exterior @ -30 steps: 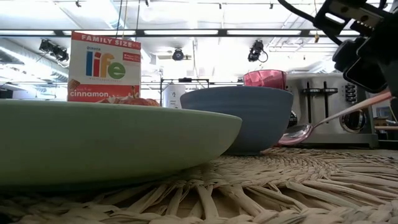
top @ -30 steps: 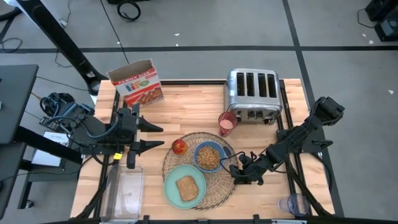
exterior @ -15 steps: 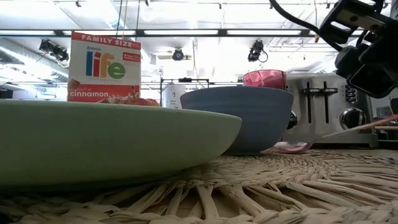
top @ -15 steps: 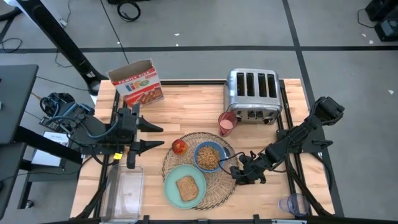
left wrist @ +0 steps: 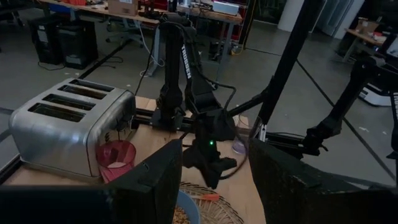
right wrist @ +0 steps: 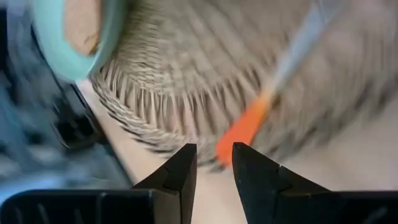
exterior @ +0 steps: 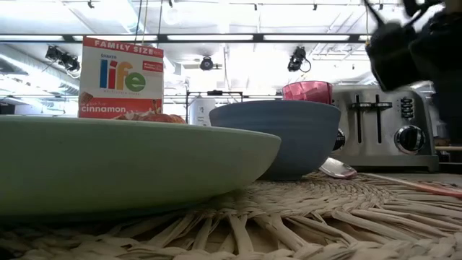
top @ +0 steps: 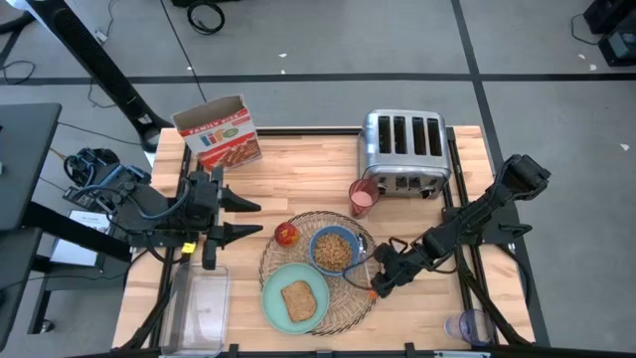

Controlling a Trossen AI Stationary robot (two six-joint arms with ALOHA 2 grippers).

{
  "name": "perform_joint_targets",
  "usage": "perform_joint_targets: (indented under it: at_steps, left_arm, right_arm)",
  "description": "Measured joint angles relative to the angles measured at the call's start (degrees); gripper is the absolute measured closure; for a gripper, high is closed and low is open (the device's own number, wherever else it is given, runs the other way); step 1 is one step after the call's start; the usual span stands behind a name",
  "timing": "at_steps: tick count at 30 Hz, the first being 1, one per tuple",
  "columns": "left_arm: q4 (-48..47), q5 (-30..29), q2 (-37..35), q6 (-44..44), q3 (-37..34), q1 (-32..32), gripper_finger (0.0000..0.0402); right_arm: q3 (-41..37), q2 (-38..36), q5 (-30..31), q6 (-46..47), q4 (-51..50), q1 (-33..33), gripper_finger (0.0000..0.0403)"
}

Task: Arrange a breakfast setting
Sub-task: Put the orange spoon on the brown tablemat to the right of the blue bowl

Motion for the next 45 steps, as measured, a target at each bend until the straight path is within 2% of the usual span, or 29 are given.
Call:
perform_joint_targets:
  at_steps: [4,7,11,15,21,30,36,45]
  left_arm:
    - [0.0,0.0,0.0,0.0,0.0,0.0,0.0212]
    - [0.1,0.0,0.0,-0.3,0.0,0.0,0.0212]
    - [1.1,0.0,0.0,-0.3,0.0,0.0,0.0212]
    - [2.1,0.0,0.0,-0.3,0.0,0.0,0.0212]
    - [4.9,-0.1,0.0,-0.3,0.0,0.0,0.0212]
    - [6.1,0.0,0.0,-0.2,0.0,0.3,0.0212]
    - [6.8,-0.1,0.0,-0.2,0.0,1.8,0.0212]
    - [8.5,-0.1,0.0,-0.3,0.0,3.0,0.0212]
  right_arm:
    - [0.0,0.0,6.8,-26.0,0.2,1.6,0.0292]
    - [0.5,0.0,10.8,-40.4,-0.3,2.4,0.0292]
    - [1.5,1.3,13.2,-52.7,-2.5,2.5,0.0293]
    - [3.5,4.8,11.5,-60.6,-3.9,2.9,0.0293]
    - [7.4,9.1,12.1,-67.4,-7.7,4.9,0.0293]
    - [7.7,9.6,11.4,-69.0,-13.4,5.5,0.0293]
    - [7.7,10.8,11.2,-74.2,-10.2,5.4,0.0293]
    - [7.7,12.2,11.7,-74.6,-6.6,5.3,0.0293]
